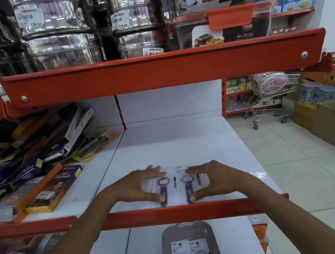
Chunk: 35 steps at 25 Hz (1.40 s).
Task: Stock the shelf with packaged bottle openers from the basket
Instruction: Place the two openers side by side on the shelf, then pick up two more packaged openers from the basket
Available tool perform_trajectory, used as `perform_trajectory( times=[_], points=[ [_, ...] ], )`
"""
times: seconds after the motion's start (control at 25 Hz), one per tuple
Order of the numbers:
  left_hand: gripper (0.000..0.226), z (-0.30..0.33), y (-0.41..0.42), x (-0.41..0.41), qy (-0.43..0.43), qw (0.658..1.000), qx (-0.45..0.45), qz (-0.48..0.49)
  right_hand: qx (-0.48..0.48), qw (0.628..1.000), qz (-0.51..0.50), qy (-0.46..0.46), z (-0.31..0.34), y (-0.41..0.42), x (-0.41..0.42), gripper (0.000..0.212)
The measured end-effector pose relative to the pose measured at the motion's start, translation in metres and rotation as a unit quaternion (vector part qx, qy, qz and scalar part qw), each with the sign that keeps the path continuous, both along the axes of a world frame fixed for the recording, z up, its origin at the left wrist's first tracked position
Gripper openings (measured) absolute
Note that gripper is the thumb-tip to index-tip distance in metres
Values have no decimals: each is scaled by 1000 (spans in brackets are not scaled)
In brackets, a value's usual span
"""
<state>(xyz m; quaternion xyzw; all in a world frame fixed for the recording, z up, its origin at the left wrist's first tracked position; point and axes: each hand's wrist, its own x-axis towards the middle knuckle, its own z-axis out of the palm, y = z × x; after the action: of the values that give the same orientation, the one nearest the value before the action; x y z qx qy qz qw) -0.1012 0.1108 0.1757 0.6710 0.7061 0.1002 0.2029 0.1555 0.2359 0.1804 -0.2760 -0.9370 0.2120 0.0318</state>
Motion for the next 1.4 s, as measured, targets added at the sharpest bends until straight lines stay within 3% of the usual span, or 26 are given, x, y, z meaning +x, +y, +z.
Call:
perform_trajectory(
  times=[0.12, 0.24, 0.36, 0.44, 0.56, 0.64, 0.72, 0.88, 1.0, 1.08, 1.28, 1.4],
  points=[
    [69, 4, -24, 15, 6, 989, 143, 20, 77, 987, -12, 143, 5, -32, 22, 67],
    [43, 4, -69, 49, 9, 938, 346, -1, 165, 944, 23, 285, -4, -71, 58, 37],
    [19, -26, -105, 80, 29, 901, 431, -51, 264, 917, 103, 281, -44, -93, 84, 21],
    [12, -64, -117, 92, 43, 914, 394, -86, 265, 933, 126, 210, -81, -96, 87, 18],
    [22, -129, -108, 96, 43, 971, 222, -72, 126, 987, 65, 76, -140, -84, 62, 39],
    [43, -172, -88, 89, 26, 996, 76, -24, 30, 999, 30, -28, -177, -72, 39, 56],
    [69, -208, -61, 80, 11, 1000, -21, -1, -17, 993, 41, -113, -214, -54, 14, 75],
    [118, -251, -16, 72, 38, 990, -139, -7, -1, 979, 75, -192, -273, -34, -21, 132],
    [145, -279, -5, 75, 152, 973, -172, -41, 107, 966, 64, -226, -301, -35, -23, 146],
    [154, -291, -3, 77, 206, 964, -155, -63, 98, 965, 62, -237, -309, -35, -23, 144],
    [141, -293, 3, 72, 152, 983, -101, -34, 151, 951, 46, -267, -310, -31, -36, 137],
    [152, -283, -1, 74, 166, 981, -90, -39, 155, 958, 67, -234, -316, -27, -38, 128]
  ],
)
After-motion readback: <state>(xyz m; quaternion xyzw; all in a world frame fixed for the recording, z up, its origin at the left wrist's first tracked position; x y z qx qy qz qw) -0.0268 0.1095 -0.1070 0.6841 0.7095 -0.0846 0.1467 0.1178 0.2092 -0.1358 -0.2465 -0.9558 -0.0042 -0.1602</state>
